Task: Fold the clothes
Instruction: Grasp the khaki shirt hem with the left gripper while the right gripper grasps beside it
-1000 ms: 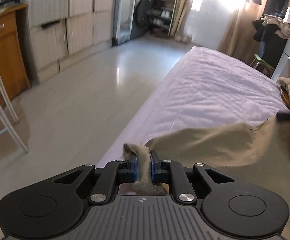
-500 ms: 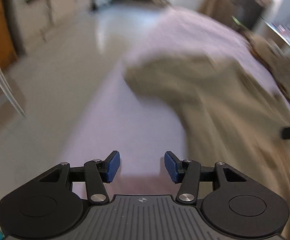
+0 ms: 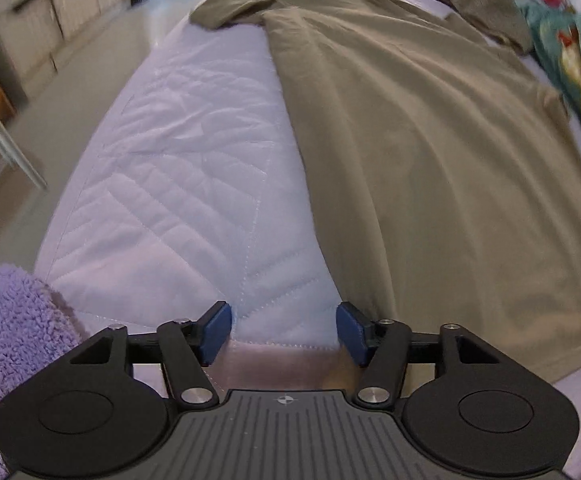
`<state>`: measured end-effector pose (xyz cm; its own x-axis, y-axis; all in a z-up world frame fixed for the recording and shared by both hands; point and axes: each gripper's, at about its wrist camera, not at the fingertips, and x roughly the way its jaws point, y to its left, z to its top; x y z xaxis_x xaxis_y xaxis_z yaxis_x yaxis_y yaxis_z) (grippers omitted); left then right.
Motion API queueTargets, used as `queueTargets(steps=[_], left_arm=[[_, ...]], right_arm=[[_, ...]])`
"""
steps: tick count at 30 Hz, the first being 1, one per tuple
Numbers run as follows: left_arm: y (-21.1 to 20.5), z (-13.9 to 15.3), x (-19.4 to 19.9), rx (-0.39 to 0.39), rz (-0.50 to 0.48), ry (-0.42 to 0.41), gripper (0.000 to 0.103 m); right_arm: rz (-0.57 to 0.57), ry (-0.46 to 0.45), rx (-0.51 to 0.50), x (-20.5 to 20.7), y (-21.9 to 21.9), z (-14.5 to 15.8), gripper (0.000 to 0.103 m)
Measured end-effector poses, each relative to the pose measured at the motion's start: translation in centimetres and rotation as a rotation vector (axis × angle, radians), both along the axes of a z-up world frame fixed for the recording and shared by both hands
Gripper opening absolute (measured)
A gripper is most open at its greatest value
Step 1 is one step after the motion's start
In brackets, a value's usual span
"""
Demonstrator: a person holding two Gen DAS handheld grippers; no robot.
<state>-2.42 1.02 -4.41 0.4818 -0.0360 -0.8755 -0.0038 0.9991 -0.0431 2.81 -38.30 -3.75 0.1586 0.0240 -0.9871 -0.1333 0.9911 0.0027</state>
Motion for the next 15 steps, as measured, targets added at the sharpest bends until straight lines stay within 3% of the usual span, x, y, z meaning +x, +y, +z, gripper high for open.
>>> queueTargets(steps=[2, 4, 8, 10, 12, 13, 14, 15], left_arm=[[-1.1, 0.1, 0.0, 0.051, -0.018, 0.005, 0.062], [-1.9, 0.1, 0.0, 0.091, -0.041, 0.006, 0.063], [-3.9, 0.1, -0.2, 0.156, -0.077, -0.026, 0.063], [-4.8, 0.2, -0.5, 0.162, -0.103, -0.040, 0.053], [-5.7, 0.4, -0.8, 0.164, -0.133, -0.053, 0.018], [-6.3, 0.7, -1.2, 0.164, -0.147, -0.060, 0.013], [-6.7, 0.9, -1.6, 0.158, -0.155, -0.070, 0.005], [-6.5, 1.0, -1.9, 0.117, -0.157, -0.070, 0.000]], right_arm=[[-0.143, 0.001, 0.011, -0.7, -4.1, -1.3, 0.095], [-0.215, 0.002, 0.024, -1.2, -6.4, -2.6, 0.095], [-0.194, 0.017, 0.075, -1.4, -6.0, -4.7, 0.103], [-0.147, -0.023, 0.016, -1.4, -4.3, -4.8, 0.103], [-0.086, -0.071, 0.010, -1.9, -2.7, -4.6, 0.102], [-0.054, -0.088, -0.001, -2.2, -1.9, -4.4, 0.093], [-0.016, -0.103, 0.002, -2.4, -1.1, -4.1, 0.076], [0.002, -0.106, 0.017, -2.6, -0.8, -3.7, 0.066]])
